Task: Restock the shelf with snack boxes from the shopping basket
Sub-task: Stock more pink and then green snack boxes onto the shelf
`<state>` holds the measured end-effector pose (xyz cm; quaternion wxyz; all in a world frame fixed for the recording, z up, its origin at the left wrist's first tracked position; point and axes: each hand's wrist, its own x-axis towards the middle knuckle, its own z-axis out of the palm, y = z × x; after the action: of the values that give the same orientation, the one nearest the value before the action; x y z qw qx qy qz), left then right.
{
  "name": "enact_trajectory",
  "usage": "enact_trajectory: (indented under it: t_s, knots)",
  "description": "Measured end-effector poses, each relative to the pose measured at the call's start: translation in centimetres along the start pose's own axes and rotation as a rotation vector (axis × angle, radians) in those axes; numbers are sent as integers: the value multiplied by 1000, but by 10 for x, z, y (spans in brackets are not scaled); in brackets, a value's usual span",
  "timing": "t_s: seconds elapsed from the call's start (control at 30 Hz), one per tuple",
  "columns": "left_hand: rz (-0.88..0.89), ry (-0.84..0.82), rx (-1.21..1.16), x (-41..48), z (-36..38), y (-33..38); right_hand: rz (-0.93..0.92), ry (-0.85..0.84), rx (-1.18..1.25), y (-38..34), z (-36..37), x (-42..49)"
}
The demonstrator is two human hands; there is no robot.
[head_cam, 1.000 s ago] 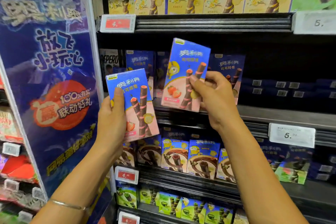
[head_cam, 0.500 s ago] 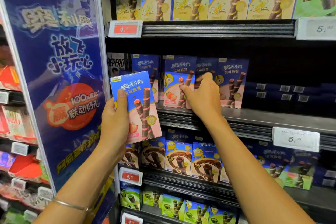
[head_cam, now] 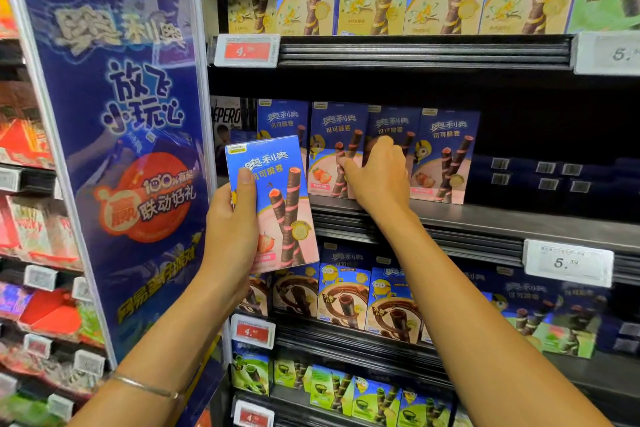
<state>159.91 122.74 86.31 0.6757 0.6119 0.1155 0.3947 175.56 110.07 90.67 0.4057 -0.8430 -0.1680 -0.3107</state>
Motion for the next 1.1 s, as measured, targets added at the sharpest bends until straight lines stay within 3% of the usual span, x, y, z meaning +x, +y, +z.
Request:
enact_trajectory:
  t_s: [0.37,0.47,0.57,0.63,0.73,0.83,0.97,1.1]
  knots:
    - [7,-36,13,-6,4,2,37,-20,82,-3,-6,-4]
    - [0,-41,-12,-7,7,1,55,26,428,-7,-28,-22]
    - [-2,-49,-25,-6,14,2,30,-220,689,-15,-52,-51]
    - [1,-71,-43,-8,24,6,-27,-343,636,-17,-61,-67]
    - [18,-74,-89,-11,41,15,-95,-364,501,-18,-68,-78]
    - [34,-106,-145,-11,55,20,-81,-321,479,-14,-78,-75]
    - [-79,-175,-265,-6,64,21,10,-276,533,-4,-89,-69]
    - [42,-81,-139,7,66,10,42,-166,604,16,-104,-56]
